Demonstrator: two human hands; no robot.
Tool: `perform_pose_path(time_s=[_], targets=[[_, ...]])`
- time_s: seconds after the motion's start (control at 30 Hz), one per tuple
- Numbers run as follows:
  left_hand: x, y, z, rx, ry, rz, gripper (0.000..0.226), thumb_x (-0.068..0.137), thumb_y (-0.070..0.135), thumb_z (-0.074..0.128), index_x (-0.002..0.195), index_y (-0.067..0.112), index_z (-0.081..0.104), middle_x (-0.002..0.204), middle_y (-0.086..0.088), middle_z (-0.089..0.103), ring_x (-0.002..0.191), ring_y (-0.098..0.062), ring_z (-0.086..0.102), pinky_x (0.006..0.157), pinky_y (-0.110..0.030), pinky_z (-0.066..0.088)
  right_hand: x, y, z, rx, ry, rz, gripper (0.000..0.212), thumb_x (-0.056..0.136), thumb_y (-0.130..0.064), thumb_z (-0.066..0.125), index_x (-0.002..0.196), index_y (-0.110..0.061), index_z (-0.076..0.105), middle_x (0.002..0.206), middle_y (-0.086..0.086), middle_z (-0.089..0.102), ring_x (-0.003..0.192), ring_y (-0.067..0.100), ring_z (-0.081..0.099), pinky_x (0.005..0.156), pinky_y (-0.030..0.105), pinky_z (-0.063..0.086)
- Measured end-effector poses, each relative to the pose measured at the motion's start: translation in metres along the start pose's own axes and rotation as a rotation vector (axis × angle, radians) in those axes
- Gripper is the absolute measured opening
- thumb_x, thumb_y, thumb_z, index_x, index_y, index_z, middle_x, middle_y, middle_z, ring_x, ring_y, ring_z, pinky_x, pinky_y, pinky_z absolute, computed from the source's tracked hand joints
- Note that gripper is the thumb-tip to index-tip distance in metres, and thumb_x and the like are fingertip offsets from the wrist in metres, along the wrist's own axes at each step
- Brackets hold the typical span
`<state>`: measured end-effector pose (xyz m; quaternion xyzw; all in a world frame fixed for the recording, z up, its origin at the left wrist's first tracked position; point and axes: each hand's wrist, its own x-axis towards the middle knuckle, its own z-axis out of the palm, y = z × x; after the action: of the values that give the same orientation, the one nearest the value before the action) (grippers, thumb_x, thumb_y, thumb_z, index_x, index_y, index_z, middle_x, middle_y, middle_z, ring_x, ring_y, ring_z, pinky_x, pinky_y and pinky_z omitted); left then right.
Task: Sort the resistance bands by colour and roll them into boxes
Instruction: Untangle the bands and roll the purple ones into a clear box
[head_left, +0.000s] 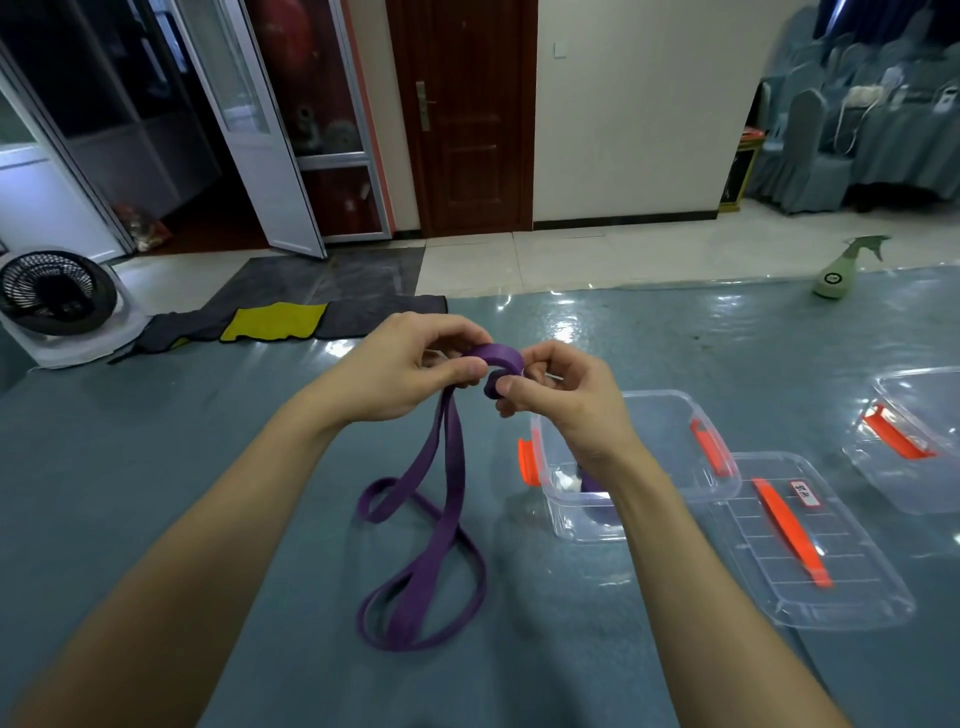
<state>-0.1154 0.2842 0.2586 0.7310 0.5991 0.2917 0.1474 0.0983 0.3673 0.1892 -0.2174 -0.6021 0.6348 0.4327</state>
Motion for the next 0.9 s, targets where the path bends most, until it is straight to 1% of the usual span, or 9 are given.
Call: perform_pose_path(time_s=[0.07, 0.13, 0.17, 0.3, 0.37, 0.5, 0.67, 0.77, 0.9], targets=[[0.001, -0.002, 0.001, -0.051, 0.039, 0.008, 0.023, 0.101, 0.027, 0.077, 0.124, 0.026, 0.074, 0.11, 0.008, 0.077, 0.101, -0.011, 0.076, 0.093, -0.04, 0.065, 0.0, 0.0, 0.003, 0.057, -0.005, 0.01, 0.027, 0.083, 0.0, 0.087, 0.103, 0.003, 0.069, 0.077, 0.013, 0.053, 0.077, 0.033, 0.077, 0.083, 0.045, 0.064], [0.002, -0.003, 0.003, -0.093, 0.065, 0.013, 0.024, 0.099, 0.027, 0.079, 0.123, 0.024, 0.075, 0.114, 0.007, 0.075, 0.108, -0.015, 0.073, 0.095, -0.042, 0.065, 0.0, -0.002, 0.006, 0.113, -0.007, 0.014, 0.029, 0.082, 0.002, 0.087, 0.103, -0.001, 0.067, 0.089, 0.018, 0.058, 0.082, 0.034, 0.077, 0.092, 0.052, 0.064], [0.002, -0.003, 0.005, -0.114, 0.073, 0.011, 0.025, 0.099, 0.027, 0.079, 0.123, 0.022, 0.076, 0.115, 0.005, 0.075, 0.109, -0.017, 0.073, 0.096, -0.044, 0.065, 0.001, -0.003, 0.007, 0.149, -0.006, 0.016, 0.03, 0.08, 0.001, 0.086, 0.102, -0.004, 0.066, 0.091, 0.019, 0.06, 0.082, 0.035, 0.076, 0.093, 0.052, 0.064], [0.004, -0.003, 0.008, -0.152, 0.101, 0.009, 0.026, 0.1, 0.022, 0.078, 0.126, 0.017, 0.076, 0.116, 0.002, 0.075, 0.112, -0.019, 0.072, 0.097, -0.044, 0.064, 0.001, -0.005, 0.01, 0.275, -0.01, 0.021, 0.029, 0.078, 0.0, 0.082, 0.099, -0.009, 0.065, 0.089, 0.017, 0.066, 0.076, 0.034, 0.075, 0.085, 0.041, 0.063], [0.005, -0.003, 0.008, -0.153, 0.102, 0.016, 0.026, 0.101, 0.02, 0.077, 0.126, 0.016, 0.075, 0.117, 0.002, 0.074, 0.113, -0.02, 0.072, 0.097, -0.043, 0.064, 0.001, -0.006, 0.012, 0.321, -0.01, 0.028, 0.028, 0.079, 0.004, 0.076, 0.1, -0.008, 0.062, 0.09, 0.019, 0.067, 0.075, 0.033, 0.073, 0.084, 0.039, 0.062], [0.009, -0.002, 0.009, -0.181, 0.119, 0.016, 0.027, 0.1, 0.019, 0.078, 0.126, 0.016, 0.075, 0.115, 0.001, 0.076, 0.11, -0.02, 0.073, 0.096, -0.043, 0.065, 0.003, -0.008, 0.017, 0.424, -0.012, 0.057, 0.029, 0.077, 0.007, 0.07, 0.1, -0.007, 0.058, 0.087, 0.017, 0.067, 0.073, 0.032, 0.068, 0.082, 0.035, 0.062], [0.007, 0.0, 0.013, -0.355, 0.123, 0.02, 0.043, 0.093, 0.026, 0.085, 0.134, 0.02, 0.074, 0.12, 0.0, 0.079, 0.116, -0.021, 0.074, 0.1, -0.04, 0.063, 0.003, -0.007, 0.018, 0.595, -0.005, 0.108, 0.024, 0.08, 0.006, 0.066, 0.095, -0.013, 0.063, 0.086, 0.014, 0.073, 0.075, 0.024, 0.073, 0.077, 0.031, 0.063], [0.01, 0.004, 0.017, -0.418, 0.197, 0.018, 0.043, 0.09, 0.02, 0.087, 0.132, 0.02, 0.077, 0.12, -0.001, 0.082, 0.117, -0.021, 0.076, 0.104, -0.037, 0.061, 0.001, -0.003, 0.02, 0.695, -0.003, 0.131, 0.021, 0.084, 0.006, 0.067, 0.091, -0.014, 0.064, 0.088, 0.013, 0.076, 0.079, 0.023, 0.076, 0.08, 0.03, 0.064], [0.01, 0.011, 0.011, -0.491, 0.2, -0.05, 0.045, 0.077, 0.027, 0.092, 0.12, 0.03, 0.081, 0.113, 0.005, 0.084, 0.11, -0.015, 0.08, 0.098, -0.027, 0.063, -0.003, 0.003, 0.017, 0.62, 0.018, 0.112, 0.024, 0.084, 0.008, 0.078, 0.091, -0.013, 0.069, 0.095, 0.016, 0.077, 0.09, 0.026, 0.077, 0.088, 0.033, 0.063]])
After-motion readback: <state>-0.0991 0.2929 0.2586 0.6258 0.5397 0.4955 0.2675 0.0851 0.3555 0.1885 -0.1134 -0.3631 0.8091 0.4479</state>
